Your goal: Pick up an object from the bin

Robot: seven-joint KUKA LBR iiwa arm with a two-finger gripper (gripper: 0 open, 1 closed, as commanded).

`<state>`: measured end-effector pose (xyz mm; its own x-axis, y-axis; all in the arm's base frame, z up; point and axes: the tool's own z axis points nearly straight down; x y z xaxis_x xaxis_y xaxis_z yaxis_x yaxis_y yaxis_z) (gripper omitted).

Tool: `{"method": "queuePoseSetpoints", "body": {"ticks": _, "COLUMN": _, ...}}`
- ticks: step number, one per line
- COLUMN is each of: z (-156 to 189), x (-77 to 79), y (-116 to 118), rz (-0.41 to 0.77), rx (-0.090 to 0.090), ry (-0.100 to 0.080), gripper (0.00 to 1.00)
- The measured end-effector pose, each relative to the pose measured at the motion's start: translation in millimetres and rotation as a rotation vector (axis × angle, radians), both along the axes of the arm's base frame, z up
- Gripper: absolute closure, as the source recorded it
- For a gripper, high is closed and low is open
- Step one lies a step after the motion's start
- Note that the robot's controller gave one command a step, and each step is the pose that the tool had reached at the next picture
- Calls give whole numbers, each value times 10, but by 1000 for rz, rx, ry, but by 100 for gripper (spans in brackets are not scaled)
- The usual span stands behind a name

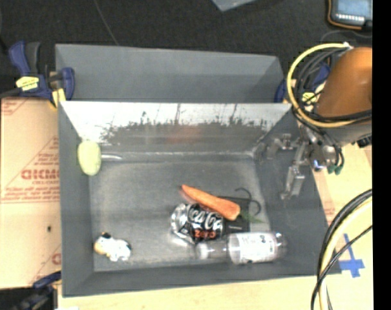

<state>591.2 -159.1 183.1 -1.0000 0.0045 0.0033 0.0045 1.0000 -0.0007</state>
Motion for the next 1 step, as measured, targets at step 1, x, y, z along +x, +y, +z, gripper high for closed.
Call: {"method": "queuePoseSetpoints", "body": {"ticks": 1, "z": 51, "x": 17, "y": 6, "rz": 3, "rx": -2, "ry": -8, "gripper": 0}}
